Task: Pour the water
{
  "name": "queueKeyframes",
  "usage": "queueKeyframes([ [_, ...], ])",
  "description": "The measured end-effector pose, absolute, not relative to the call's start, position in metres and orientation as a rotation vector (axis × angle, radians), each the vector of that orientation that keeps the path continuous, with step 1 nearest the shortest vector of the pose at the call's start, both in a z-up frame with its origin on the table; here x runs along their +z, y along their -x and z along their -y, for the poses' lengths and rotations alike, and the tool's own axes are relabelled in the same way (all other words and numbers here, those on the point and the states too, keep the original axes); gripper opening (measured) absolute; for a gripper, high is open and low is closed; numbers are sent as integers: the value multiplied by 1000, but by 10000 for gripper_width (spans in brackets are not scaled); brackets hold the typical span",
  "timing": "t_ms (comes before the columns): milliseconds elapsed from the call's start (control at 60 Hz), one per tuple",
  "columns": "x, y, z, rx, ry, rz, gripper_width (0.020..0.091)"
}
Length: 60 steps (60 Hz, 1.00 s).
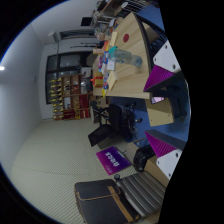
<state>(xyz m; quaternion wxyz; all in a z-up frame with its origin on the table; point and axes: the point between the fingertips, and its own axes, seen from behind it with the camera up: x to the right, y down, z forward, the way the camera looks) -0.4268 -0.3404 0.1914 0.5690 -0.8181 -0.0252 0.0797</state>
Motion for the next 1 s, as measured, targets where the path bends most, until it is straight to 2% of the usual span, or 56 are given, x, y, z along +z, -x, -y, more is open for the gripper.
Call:
queueKeyframes([
  [183, 197, 428, 336, 157, 1898, 53, 825],
  [400, 191, 390, 312, 101, 1852, 46, 825],
  [667, 162, 248, 208, -58, 1815, -55, 824],
  [1000, 95, 150, 73, -90, 1819, -89, 829],
])
